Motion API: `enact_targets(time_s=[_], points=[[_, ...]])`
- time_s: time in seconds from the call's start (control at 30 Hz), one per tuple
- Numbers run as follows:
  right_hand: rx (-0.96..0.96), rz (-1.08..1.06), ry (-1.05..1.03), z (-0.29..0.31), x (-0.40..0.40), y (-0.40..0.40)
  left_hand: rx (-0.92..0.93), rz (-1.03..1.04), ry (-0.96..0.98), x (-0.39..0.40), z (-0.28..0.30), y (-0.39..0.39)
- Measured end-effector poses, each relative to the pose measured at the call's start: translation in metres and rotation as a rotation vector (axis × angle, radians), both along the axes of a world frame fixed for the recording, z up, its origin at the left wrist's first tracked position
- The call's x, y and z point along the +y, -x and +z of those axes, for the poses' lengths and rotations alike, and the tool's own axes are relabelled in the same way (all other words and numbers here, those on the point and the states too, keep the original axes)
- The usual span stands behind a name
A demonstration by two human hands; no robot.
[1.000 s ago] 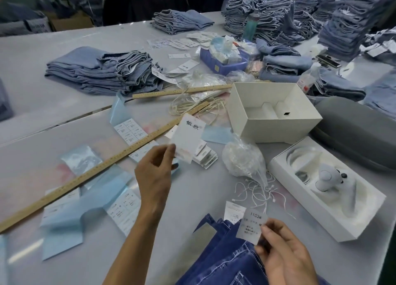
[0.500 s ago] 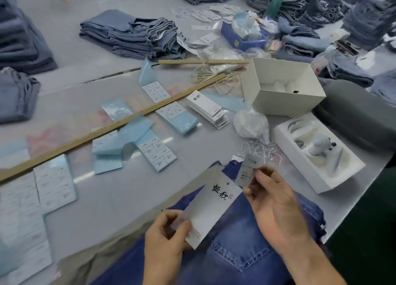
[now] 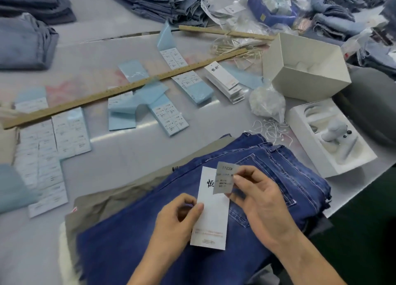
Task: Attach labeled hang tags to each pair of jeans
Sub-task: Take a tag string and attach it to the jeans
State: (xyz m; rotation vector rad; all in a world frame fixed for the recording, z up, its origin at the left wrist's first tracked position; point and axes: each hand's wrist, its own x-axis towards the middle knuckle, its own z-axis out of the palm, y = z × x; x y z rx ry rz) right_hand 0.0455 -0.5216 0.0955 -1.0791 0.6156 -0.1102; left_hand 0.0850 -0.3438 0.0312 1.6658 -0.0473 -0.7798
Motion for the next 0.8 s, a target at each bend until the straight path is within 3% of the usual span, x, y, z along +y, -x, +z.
enact_targets(time_s=[0.2, 0.43, 0.8], points=[[0.049, 0.07, 0.303, -0.008, 0.007, 0.007, -0.002, 0.11, 0.179, -0.008, 0.004, -0.01], [0.102, 0.139, 0.413, -0.012, 0.01, 0.005, 0.099, 0.215, 0.42, -0.013, 0.011, -0.006], [0.117, 0.197, 0.56, -0.02, 0.011, 0.006, 0.03, 0.194, 0.39, -0.013, 0.013, -0.009]])
